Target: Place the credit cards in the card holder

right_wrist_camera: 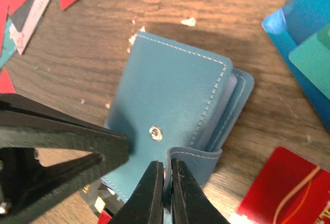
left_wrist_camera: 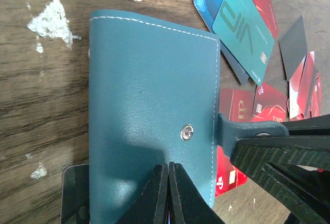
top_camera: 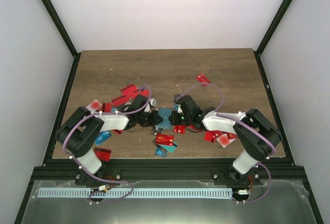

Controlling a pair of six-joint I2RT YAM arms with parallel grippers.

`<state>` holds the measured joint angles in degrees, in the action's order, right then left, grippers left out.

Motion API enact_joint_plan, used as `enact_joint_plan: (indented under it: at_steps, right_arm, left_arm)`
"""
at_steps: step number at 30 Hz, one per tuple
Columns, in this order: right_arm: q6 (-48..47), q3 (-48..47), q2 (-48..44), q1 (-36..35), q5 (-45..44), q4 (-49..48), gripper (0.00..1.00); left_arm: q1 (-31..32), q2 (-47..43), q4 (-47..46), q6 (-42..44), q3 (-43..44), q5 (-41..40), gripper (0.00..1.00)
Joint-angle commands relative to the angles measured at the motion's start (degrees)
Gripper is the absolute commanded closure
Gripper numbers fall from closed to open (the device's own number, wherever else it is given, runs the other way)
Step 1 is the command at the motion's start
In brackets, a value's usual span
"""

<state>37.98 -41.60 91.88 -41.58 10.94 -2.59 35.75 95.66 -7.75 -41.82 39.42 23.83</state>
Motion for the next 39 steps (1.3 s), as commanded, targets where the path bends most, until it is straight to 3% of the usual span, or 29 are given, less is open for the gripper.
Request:
enact_joint_plan:
  at_steps: [1, 7, 16, 23, 30, 34, 39]
  right_arm:
    - [0.01, -4.83, 1.16, 0.36, 1.17, 0.3, 0.99]
    - [0.09, -9.85, 7.05, 0.36, 3.4, 0.75, 0.99]
    - [-0.94, -11.64, 11.03, 0.44, 6.01, -0.36, 0.68]
    - [-1.66, -10.53, 10.51, 1.48, 8.5, -1.22, 0.65]
    - [-1.35, -9.5, 11.07, 1.59, 9.38, -2.45, 0.67]
    - [-1.07, -9.28, 11.38, 1.76, 9.98, -3.12, 0.85]
    - [-1.12, -9.35, 11.09, 1.86, 10.04, -3.03, 0.89]
  left_arm:
    - [0.7, 2.33, 5.04, 1.53, 0.39, -4.22, 0.96]
    - [0.73, 2.23, 4.58, 1.57, -0.19, -3.86, 0.96]
    - [0.49, 2.11, 4.05, 3.0, 0.13, -2.63, 0.96]
    - [-0.49, -3.74, 6.69, 3.25, -0.05, -4.78, 0.95]
    - [-2.65, -12.01, 7.54, 2.67, -1.83, -8.65, 0.86]
    - [-3.55, -12.5, 5.54, 2.37, -2.4, -7.91, 0.84]
    - [-4.11, -9.14, 4.34, 3.42, -1.24, -6.18, 0.84]
